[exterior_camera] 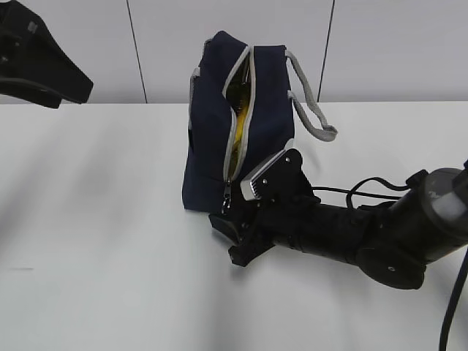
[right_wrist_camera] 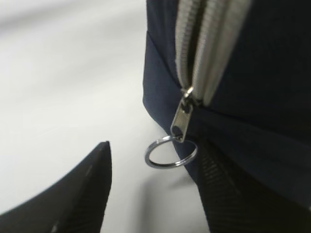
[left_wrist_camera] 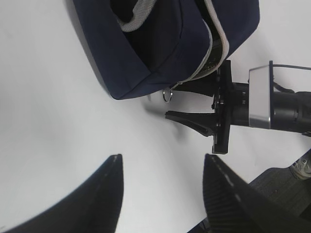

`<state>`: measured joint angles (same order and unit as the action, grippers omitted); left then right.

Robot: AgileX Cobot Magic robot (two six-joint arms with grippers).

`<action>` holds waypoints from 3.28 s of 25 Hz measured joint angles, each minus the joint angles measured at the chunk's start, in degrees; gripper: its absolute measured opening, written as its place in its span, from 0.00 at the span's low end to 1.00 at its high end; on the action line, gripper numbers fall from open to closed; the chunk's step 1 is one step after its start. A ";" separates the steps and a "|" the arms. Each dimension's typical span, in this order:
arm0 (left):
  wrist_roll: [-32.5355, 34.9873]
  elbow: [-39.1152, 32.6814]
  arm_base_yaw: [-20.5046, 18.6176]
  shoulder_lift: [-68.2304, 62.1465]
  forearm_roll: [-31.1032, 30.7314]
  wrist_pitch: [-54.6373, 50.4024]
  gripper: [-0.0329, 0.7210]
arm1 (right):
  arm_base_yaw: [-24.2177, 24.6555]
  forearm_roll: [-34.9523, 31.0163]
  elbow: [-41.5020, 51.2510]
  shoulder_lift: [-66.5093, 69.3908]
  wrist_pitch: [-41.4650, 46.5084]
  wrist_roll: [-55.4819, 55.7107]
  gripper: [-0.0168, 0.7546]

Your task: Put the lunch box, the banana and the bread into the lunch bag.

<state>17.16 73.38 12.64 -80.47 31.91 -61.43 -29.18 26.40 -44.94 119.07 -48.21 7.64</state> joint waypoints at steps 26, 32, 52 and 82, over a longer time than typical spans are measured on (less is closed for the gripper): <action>0.12 0.00 0.00 0.00 -0.21 0.00 0.54 | 0.00 -5.32 -1.40 0.74 2.56 0.19 0.27; 0.12 0.00 0.00 0.00 -0.21 0.00 0.54 | 0.00 -5.32 -1.40 0.74 4.29 0.19 0.21; 0.12 0.00 0.00 0.00 -0.21 0.00 0.53 | 0.00 -0.06 0.00 -4.79 8.10 0.90 0.03; 0.23 0.00 0.00 0.00 0.12 0.00 0.52 | 0.09 13.96 0.16 -20.59 17.77 1.95 0.03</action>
<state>17.39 73.38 12.64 -80.47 32.03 -61.43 -29.09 40.36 -44.78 98.49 -30.44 9.59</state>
